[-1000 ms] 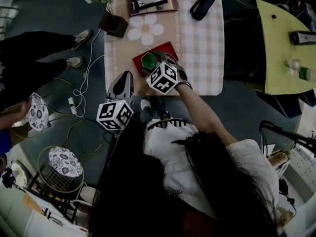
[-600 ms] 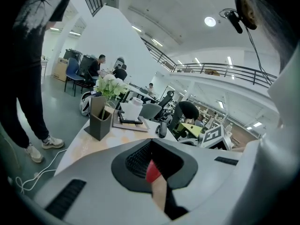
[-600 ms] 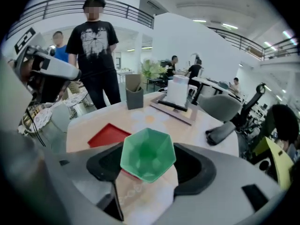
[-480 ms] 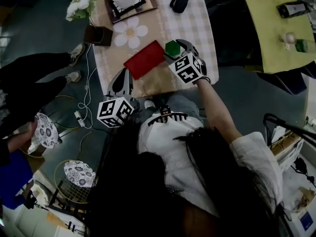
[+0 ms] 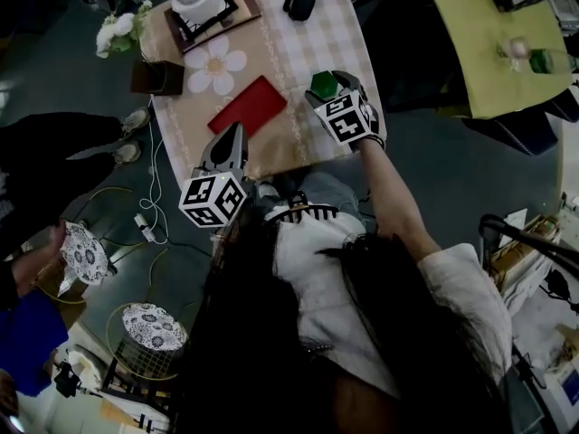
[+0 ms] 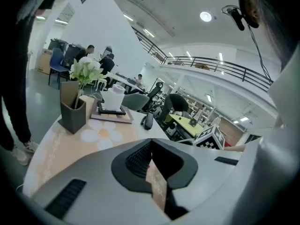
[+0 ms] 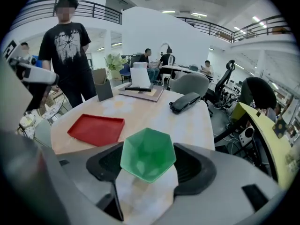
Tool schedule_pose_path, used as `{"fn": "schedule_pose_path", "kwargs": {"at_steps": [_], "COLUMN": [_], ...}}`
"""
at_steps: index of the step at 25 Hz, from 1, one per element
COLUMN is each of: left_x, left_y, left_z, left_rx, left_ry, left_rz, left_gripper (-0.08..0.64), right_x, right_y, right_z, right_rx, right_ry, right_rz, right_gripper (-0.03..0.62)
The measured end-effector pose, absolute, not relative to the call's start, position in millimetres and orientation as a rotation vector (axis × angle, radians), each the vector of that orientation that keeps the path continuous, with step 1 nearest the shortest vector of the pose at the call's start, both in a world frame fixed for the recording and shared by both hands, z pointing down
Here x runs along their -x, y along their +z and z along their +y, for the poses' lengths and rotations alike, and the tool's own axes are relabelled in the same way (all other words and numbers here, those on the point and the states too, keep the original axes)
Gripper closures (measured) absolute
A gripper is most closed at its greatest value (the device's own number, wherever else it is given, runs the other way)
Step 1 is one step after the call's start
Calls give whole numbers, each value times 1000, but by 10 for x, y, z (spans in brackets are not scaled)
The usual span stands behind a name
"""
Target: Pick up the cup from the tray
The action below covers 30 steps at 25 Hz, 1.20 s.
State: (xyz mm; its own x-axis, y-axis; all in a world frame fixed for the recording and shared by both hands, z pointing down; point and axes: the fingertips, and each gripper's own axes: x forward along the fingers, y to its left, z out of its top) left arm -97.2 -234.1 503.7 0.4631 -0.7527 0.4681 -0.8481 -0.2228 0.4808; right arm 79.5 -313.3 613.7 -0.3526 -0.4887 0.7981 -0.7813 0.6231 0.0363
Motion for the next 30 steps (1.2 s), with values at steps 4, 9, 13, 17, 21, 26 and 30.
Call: {"fn": "schedule_pose_path", "kwargs": {"at_steps": [4, 9, 13, 17, 21, 26, 30], "left_x": [948, 977, 966, 933, 863, 779, 715], "left_y": [4964, 4947, 4927, 4890, 4829, 4797, 4748], "left_z": [-2418, -2437, -2447, -2461, -2495, -2481, -2463], "left_rx": [-2025, -2016, -2014, -2026, -2053, -2080, -2101], "left_ry": [152, 138, 129, 116, 104, 95, 94], "left_rz": [-1339, -1364, -1373, -1376, -1368, -1351, -1334], "left_gripper": [551, 551, 551, 551, 551, 551, 551], "right_x": [-833, -797, -806, -882, -831, -807, -736], "right_y": [6214, 6201, 6043, 5714, 5360, 5106, 5083], "right_z": [-3118, -3109, -3137, -3186, -3169, -3129, -3019], "right_rx": [-1003, -997, -1014, -1102, -1135, -1231, -1190], "right_ry": [474, 528, 525, 486, 468, 459, 445], "right_rz": [-2020, -2074, -2115, -2161, -2241, -2264, -2270], "right_gripper": [268, 265, 227, 227, 248, 549, 580]}}
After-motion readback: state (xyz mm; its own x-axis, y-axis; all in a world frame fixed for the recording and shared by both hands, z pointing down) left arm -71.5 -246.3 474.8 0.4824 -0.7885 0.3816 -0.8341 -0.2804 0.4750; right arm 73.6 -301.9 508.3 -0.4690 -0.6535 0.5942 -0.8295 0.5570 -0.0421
